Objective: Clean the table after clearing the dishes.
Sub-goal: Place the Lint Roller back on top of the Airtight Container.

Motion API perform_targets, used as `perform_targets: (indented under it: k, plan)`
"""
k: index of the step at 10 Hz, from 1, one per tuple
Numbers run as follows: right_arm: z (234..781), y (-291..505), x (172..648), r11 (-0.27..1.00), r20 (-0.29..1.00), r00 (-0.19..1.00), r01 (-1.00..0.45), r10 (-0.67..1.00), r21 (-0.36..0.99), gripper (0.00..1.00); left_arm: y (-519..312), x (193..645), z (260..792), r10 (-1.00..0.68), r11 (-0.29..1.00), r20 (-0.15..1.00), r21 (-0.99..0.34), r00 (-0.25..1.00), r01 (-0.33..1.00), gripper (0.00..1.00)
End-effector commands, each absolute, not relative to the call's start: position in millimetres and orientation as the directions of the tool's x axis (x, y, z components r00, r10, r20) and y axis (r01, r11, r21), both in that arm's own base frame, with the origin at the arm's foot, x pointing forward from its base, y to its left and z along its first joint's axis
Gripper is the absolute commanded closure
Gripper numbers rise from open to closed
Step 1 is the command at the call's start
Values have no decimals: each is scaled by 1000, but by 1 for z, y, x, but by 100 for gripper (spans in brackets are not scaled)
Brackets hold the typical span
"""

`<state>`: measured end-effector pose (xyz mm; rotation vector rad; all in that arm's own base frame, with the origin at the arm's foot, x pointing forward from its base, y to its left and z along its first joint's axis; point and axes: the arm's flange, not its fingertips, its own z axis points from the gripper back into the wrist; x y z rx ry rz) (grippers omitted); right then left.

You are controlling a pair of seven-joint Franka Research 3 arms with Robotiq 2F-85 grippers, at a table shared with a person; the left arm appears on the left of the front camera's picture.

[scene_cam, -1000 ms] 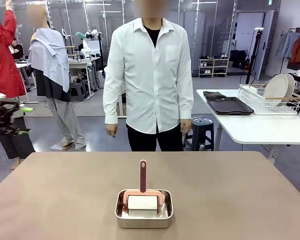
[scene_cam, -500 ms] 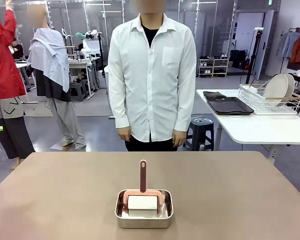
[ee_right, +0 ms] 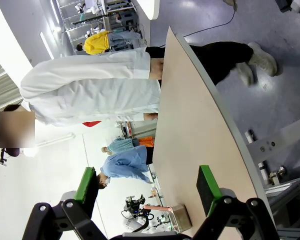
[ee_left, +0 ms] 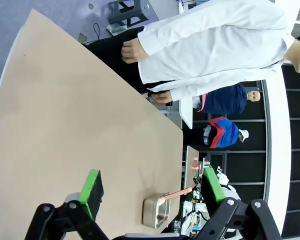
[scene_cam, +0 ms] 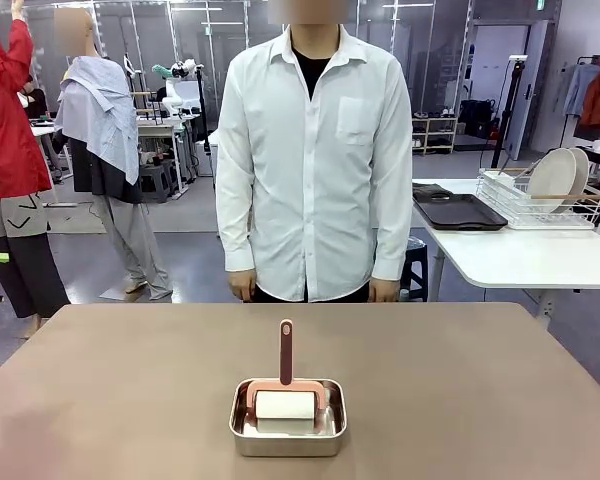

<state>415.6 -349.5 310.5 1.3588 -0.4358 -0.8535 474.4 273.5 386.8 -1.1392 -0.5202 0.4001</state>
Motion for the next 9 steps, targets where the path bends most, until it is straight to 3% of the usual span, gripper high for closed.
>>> perform_targets:
  k: [1, 9]
  plan:
    - [313, -346, 414, -5, -192, 633, 284, -750, 959, 0, 276, 472, 389, 551, 357, 179, -933, 815, -36, 0]
    - [313, -346, 414, -5, -192, 633, 284, -750, 959, 0, 276, 472, 389, 551, 357, 179, -933, 815, -36, 0]
